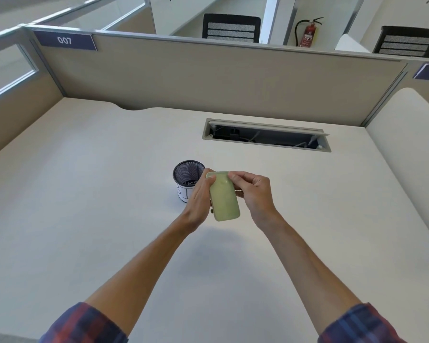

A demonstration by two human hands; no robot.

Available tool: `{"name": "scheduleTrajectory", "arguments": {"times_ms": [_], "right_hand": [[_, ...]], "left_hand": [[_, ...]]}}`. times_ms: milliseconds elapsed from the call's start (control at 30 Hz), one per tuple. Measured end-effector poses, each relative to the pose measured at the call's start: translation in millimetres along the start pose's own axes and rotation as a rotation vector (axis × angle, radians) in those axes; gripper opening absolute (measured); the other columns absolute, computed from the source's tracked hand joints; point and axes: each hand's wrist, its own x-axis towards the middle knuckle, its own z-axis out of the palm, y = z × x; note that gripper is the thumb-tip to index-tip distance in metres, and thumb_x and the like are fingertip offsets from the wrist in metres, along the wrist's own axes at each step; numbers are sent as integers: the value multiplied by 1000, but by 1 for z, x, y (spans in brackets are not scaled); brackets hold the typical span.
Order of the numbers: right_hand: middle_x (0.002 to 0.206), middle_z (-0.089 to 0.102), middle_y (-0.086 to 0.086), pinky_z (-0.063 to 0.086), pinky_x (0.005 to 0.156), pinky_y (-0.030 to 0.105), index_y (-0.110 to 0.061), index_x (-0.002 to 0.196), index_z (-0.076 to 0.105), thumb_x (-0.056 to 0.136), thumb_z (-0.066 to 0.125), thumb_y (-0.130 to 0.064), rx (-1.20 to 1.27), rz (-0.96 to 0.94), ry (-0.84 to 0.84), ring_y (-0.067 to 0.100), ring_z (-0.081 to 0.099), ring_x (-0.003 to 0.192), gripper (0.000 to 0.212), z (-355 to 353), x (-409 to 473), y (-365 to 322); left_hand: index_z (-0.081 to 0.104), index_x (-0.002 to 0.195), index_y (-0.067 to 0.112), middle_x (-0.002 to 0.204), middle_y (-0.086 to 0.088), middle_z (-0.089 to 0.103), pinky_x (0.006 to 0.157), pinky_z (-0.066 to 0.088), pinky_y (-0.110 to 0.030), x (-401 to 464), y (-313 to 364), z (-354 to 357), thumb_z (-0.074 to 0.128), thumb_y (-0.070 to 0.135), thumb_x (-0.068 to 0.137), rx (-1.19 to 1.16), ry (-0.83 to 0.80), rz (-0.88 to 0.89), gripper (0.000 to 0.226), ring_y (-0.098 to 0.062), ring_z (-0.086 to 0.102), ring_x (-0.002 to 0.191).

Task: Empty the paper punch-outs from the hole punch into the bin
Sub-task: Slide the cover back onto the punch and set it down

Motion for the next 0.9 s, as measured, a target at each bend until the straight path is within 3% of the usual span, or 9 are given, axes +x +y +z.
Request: {"name": "scheduleTrajectory", "arguments": {"times_ms": [167,267,333,400,533,600,733,833,900], "right_hand": [[82,74,0,56,63,23,-12,93,76,95,63,-17,27,21,-34,13,69,73,14,1,-3,0],[79,74,-8,54,62,23,-18,92,75,94,64,-22,-32,15,-48,9,68,71,12,-2,-9,4],[74,73,-8,52,63,25,-19,84,75,92,66,-22,-105,13,-47,9,65,68,12,-5,-16,9],[68,69,-4,49,61,25,-16,77,75,91,68,-21,-117,30,-80,9,62,64,16,-9,-23,12],[68,69,-2,51,60,21,-14,80,77,91,67,-16,-35,50,-186,10,63,65,15,-13,-33,13],[67,70,-3,52,61,20,-14,82,77,91,67,-13,-30,8,-173,9,63,64,14,-12,-33,14],[68,70,-6,56,62,24,-17,84,77,92,66,-14,-37,-28,-110,7,64,65,14,-10,-36,18],[86,74,-3,59,64,29,-18,92,74,88,72,-26,-43,14,-148,13,69,75,9,-8,-40,19],[96,74,-1,59,65,29,-19,97,71,79,78,-31,-65,29,-169,18,72,79,23,-4,-44,21]], "left_hand": [[44,90,13,94,-12,49,75,42,-39,2,3,0,32,39,99,-20,24,42,30,-21,49,87],[48,96,5,91,-6,51,72,48,-25,4,3,-2,33,46,98,-48,101,29,44,-10,52,81],[50,92,16,87,0,51,68,47,-21,6,3,-4,34,51,96,-57,167,11,39,-5,51,75],[51,86,25,84,4,51,70,44,-26,9,4,-8,35,53,94,-72,220,-23,33,-7,50,76],[59,68,41,82,7,54,75,44,-35,12,7,-12,40,59,88,-95,264,-87,33,-16,51,82],[60,72,39,84,5,55,76,44,-37,12,7,-10,41,59,87,-114,266,-90,32,-17,52,84],[50,79,28,71,16,52,65,42,-27,14,6,-8,38,54,92,-85,275,-36,31,-6,49,71],[43,80,24,66,19,47,54,40,-18,13,5,-7,30,46,101,-19,245,19,33,0,45,60],[40,81,21,69,12,46,49,39,-18,13,5,-5,28,42,104,4,227,41,33,-1,43,58]]}}
